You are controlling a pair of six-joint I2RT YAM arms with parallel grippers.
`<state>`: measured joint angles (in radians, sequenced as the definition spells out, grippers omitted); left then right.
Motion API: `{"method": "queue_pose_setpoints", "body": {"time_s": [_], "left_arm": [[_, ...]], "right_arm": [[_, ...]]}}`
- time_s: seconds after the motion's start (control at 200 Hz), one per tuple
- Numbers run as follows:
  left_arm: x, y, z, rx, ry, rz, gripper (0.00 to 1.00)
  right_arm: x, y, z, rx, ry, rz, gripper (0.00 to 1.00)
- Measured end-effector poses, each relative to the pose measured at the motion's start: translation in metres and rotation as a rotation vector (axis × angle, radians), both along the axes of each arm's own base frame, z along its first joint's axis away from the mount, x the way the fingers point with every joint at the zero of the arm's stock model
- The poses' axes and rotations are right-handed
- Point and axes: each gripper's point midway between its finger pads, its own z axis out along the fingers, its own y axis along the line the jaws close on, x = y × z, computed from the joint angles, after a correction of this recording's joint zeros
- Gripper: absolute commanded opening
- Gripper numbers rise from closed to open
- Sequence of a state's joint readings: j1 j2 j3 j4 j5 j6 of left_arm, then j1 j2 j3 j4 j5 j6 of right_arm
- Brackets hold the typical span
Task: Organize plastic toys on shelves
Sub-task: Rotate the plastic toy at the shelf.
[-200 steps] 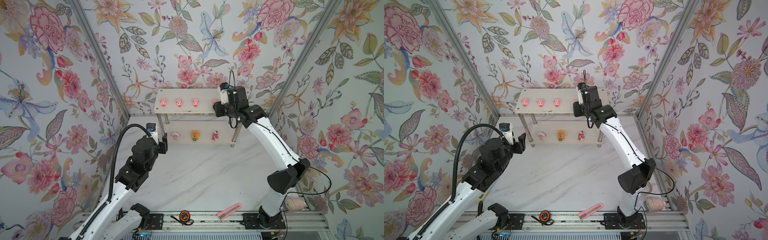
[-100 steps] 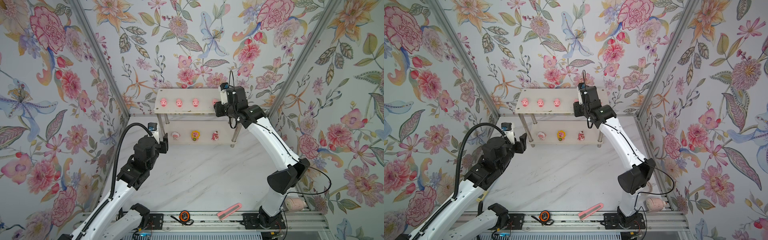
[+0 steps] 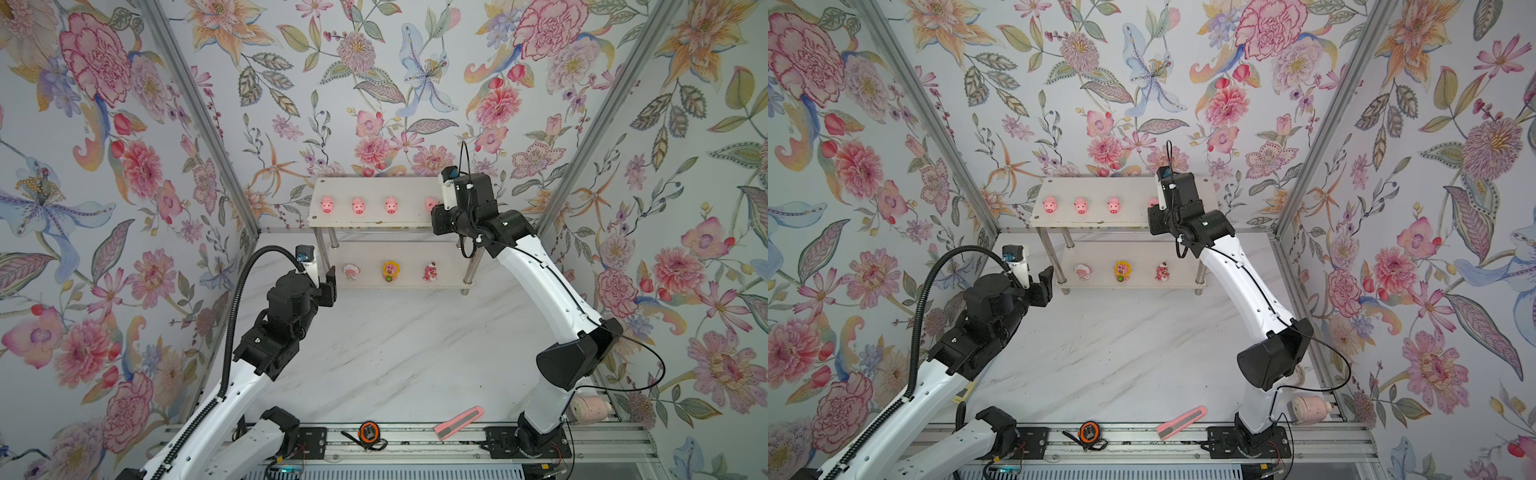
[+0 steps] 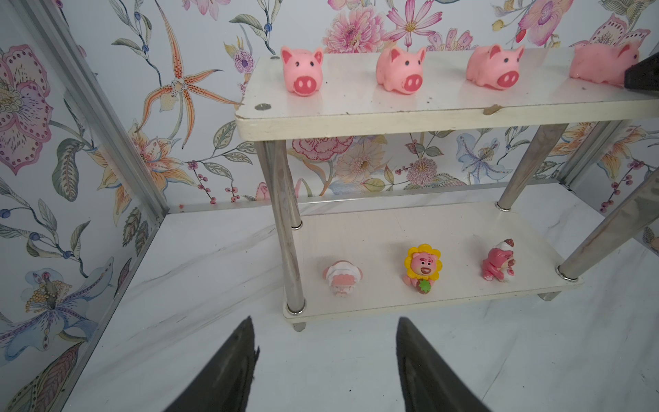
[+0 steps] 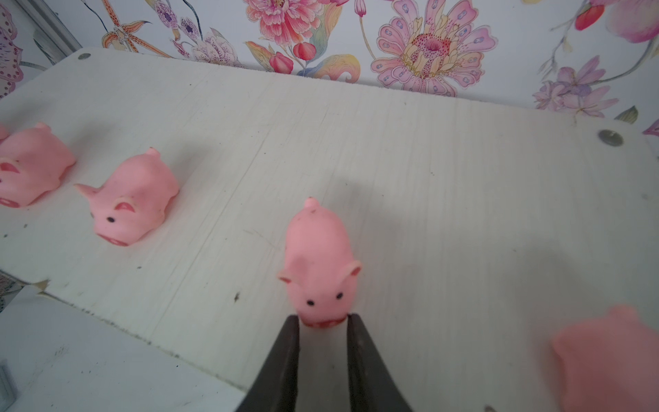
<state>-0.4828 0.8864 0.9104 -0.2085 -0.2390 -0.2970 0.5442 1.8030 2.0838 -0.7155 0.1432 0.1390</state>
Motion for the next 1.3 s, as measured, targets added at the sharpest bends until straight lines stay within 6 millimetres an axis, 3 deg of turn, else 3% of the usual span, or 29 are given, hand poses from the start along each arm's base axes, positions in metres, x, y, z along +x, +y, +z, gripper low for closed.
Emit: {"method": "queue_pose_setpoints", "body": {"time_s": [0.315,0.475,0.601,0.826,1.081,1.296], "left_arm": [[0.0,0.0,0.0,0.0,0.0,0.0,0.64],[-0.001,0.001,0.002,-0.003,-0.005,0.0,0.64],[-0.002,0.001,0.003,-0.005,-0.01,0.0,0.64],[-0.002,0.001,0.004,-0.005,-0.01,0.0,0.64],[-0.002,0.003,0.003,-0.005,-0.01,0.005,0.64],[-0.001,0.003,0.003,-0.004,-0.008,0.006,0.64]], "right_arm": [[-0.009,-0.003,0.004,-0.008,-0.009,-0.019,0.28],[-0.01,-0.004,0.008,-0.004,-0.015,-0.023,0.65],[-0.01,-0.003,0.011,-0.008,-0.024,-0.011,0.73],[0.0,-0.006,0.024,0.018,-0.047,-0.001,0.74],[0.023,0.006,0.0,0.007,-0.017,0.017,0.69],[0.026,0.009,0.0,0.02,-0.014,0.019,0.54]]}}
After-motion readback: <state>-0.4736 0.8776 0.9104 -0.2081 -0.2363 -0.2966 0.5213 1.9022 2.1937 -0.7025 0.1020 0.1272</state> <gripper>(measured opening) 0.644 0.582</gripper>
